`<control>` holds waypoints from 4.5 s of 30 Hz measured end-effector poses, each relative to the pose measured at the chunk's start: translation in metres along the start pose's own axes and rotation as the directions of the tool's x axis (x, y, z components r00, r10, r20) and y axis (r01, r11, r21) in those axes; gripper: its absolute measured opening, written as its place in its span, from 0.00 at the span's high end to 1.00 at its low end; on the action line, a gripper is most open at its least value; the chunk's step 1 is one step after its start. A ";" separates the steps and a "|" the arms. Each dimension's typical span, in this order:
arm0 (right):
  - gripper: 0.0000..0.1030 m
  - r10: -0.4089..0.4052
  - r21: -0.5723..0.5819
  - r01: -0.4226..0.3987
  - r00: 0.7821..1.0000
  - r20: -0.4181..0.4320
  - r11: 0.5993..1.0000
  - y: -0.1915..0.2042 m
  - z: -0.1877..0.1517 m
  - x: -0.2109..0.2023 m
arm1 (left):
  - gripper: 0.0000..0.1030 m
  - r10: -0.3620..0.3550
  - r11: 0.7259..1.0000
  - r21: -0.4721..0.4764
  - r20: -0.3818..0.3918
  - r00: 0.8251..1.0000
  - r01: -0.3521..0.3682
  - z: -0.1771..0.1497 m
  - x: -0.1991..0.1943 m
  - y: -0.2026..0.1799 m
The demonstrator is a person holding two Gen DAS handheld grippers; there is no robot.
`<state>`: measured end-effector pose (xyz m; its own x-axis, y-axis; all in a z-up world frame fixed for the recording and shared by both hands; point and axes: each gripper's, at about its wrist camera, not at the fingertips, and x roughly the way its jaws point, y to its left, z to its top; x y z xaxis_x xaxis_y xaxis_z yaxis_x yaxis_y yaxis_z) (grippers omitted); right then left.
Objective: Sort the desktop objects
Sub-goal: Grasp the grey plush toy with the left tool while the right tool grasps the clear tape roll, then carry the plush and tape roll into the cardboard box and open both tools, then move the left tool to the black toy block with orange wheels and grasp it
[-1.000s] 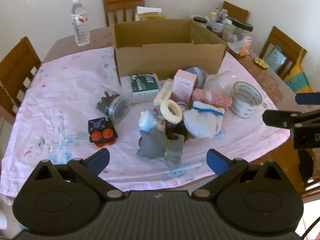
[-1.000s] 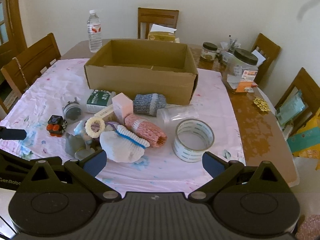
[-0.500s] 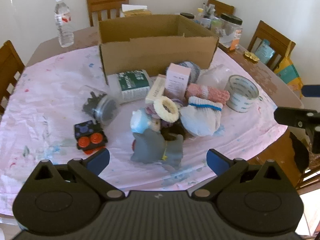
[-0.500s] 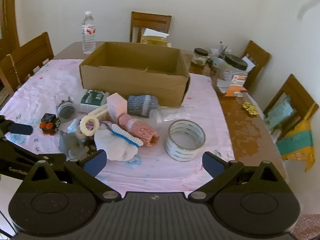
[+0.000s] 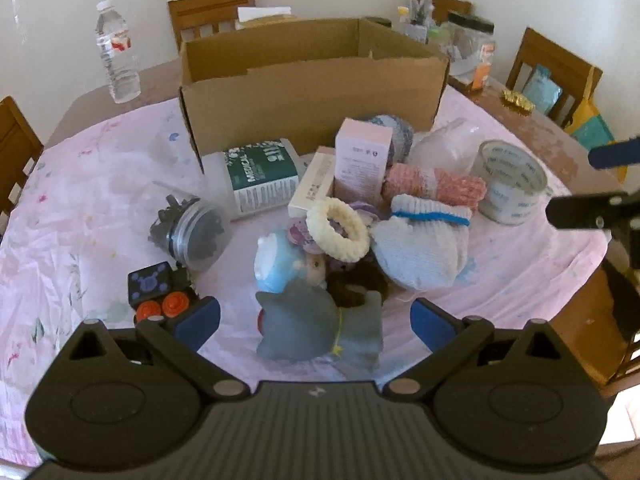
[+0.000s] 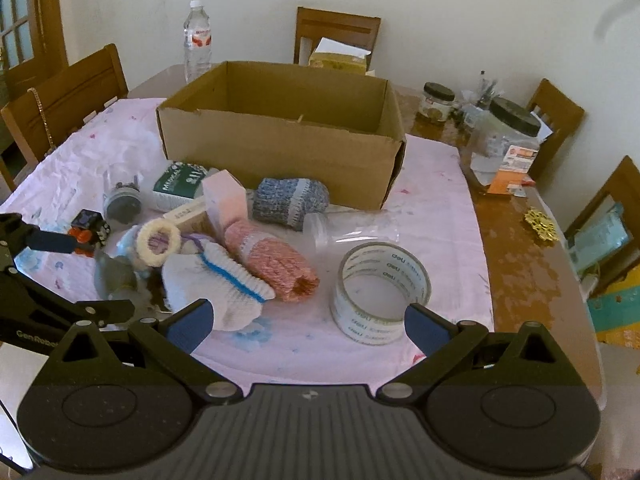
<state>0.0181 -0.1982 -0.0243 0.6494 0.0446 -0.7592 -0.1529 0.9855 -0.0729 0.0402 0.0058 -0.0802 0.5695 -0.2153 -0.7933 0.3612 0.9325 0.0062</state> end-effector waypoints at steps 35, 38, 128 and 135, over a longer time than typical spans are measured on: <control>0.14 0.048 -0.073 -0.054 0.995 -0.088 0.996 -0.067 0.008 0.102 | 0.29 -0.006 0.998 -0.065 -0.108 0.994 -0.001 0.001 0.030 0.001; 0.14 0.054 -0.073 -0.061 0.994 -0.092 0.995 -0.069 0.008 0.102 | 0.30 -0.010 0.998 -0.067 -0.110 0.994 0.002 0.003 0.029 0.001; 0.08 0.267 -0.180 -0.256 0.963 0.035 0.950 -0.051 0.204 0.160 | 0.10 0.218 0.969 -0.142 0.095 0.971 -0.204 0.214 0.064 0.061; 0.06 0.264 -0.165 -0.251 0.963 0.061 0.954 -0.051 0.184 0.125 | 0.07 0.195 0.977 -0.109 0.094 0.976 -0.185 0.186 0.030 0.062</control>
<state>0.2437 -0.2132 0.0035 0.6303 0.3127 -0.7106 -0.4314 0.9020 0.0143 0.2175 0.0033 0.0095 0.6955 -0.0554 -0.7164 0.1669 0.9822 0.0861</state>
